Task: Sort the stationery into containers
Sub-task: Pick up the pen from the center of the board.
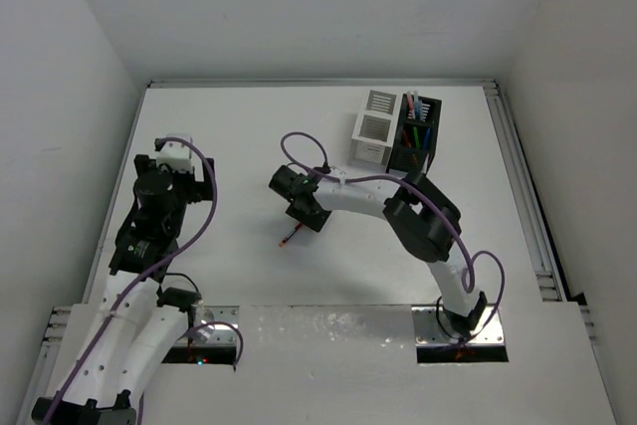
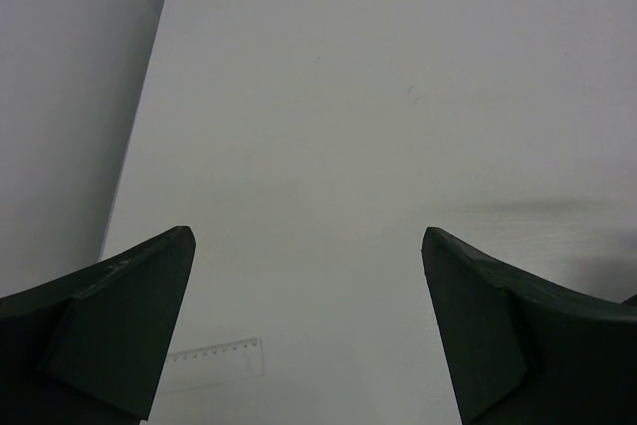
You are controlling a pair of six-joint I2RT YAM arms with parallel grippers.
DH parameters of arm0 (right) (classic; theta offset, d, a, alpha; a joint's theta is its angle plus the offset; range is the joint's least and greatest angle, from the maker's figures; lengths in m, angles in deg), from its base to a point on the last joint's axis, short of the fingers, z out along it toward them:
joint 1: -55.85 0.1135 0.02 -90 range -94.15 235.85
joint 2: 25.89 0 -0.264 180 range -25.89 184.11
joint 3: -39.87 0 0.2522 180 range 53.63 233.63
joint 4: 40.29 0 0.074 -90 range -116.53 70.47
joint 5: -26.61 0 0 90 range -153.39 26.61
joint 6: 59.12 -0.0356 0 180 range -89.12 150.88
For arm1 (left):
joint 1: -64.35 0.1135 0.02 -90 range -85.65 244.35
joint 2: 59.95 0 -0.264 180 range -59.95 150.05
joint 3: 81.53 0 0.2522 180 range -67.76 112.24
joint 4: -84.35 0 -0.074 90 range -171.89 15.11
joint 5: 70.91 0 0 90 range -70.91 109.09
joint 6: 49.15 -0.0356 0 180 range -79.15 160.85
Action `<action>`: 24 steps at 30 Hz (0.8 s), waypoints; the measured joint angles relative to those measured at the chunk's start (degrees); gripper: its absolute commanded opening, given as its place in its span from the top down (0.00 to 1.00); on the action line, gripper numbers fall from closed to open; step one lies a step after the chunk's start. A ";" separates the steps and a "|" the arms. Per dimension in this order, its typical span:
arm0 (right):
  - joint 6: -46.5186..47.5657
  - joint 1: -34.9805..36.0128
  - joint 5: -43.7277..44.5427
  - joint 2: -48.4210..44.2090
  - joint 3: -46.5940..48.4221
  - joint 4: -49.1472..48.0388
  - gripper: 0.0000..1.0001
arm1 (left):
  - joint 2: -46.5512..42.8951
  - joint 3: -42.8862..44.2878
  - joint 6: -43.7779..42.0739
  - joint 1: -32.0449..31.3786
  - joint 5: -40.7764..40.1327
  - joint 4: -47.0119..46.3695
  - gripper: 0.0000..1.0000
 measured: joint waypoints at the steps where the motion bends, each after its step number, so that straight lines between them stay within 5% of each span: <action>1: -0.46 0.26 -0.02 0.57 0.50 0.61 0.53 | -0.20 -0.04 0.02 0.00 -0.04 -0.07 0.04; 9: -1.16 0.07 -1.22 1.64 1.11 0.31 0.99 | -0.85 -0.07 -0.22 0.02 -1.25 -0.37 0.03; 16: 5.25 -0.90 -1.73 -1.70 -4.79 -6.14 1.00 | -0.87 -0.07 -1.49 0.02 -2.91 -0.70 0.03; 24: 37.75 0.42 -3.50 -9.22 -13.35 -18.67 1.00 | -0.42 -0.07 -2.08 0.02 -3.43 -0.66 0.03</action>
